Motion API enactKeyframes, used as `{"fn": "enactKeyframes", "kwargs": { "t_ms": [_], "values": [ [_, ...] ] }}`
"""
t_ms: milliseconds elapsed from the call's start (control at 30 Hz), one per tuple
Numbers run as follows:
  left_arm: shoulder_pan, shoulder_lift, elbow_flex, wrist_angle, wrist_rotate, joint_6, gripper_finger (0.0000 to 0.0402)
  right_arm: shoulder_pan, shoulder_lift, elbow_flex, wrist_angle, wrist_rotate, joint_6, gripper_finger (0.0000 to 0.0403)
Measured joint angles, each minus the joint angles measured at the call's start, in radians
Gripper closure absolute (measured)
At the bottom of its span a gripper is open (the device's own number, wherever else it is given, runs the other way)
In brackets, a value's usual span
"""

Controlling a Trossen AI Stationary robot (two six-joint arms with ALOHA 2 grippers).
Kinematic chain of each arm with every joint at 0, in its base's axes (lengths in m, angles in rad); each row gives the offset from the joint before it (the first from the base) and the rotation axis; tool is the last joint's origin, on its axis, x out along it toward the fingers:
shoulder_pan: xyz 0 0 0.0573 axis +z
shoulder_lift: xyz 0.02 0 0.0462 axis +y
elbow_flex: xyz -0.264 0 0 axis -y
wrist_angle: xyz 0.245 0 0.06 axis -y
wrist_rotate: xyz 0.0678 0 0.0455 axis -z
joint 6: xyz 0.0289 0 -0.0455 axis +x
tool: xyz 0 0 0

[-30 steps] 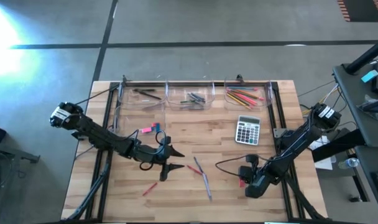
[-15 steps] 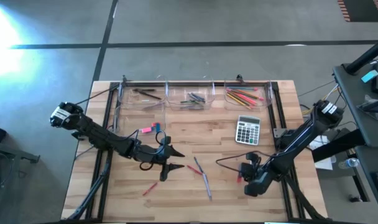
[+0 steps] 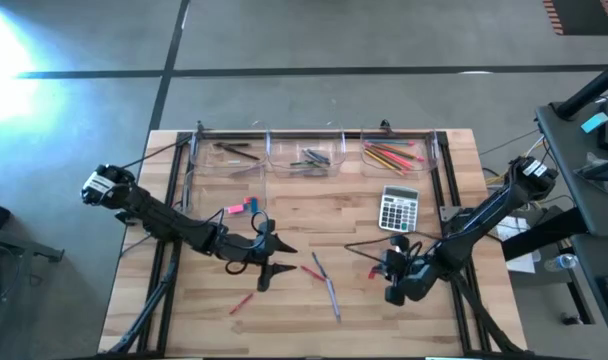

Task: Sort crayons/erasers/pens/pencils in bins
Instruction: Put the orange eraser into the bottom transparent bin

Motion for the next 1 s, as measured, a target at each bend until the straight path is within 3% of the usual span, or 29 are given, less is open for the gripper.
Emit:
{"fn": "enactKeyframes", "kwargs": {
  "t_ms": [167,400,600,833,1000],
  "values": [
    [0.0,-0.047,-0.001,-0.103,0.0,-0.002,0.0207,-0.1,-0.003,0.001,0.189,0.028,-0.164,0.0395],
    [-0.001,-0.065,-0.001,-0.083,0.0,-0.043,0.0207,-0.245,0.007,0.001,0.424,0.024,-0.369,0.0395],
    [0.0,0.072,0.003,0.131,-0.048,-0.054,0.0207,-0.31,0.006,0.001,0.502,-0.001,-0.434,0.0395],
    [0.029,0.191,0.075,0.164,-0.046,-0.056,0.0201,-0.312,0.008,0.001,0.518,-0.012,-0.451,0.0395],
    [0.046,0.245,0.143,0.164,-0.041,-0.055,0.016,-0.312,0.008,0.001,0.526,-0.012,-0.454,0.0395]
  ]
}}
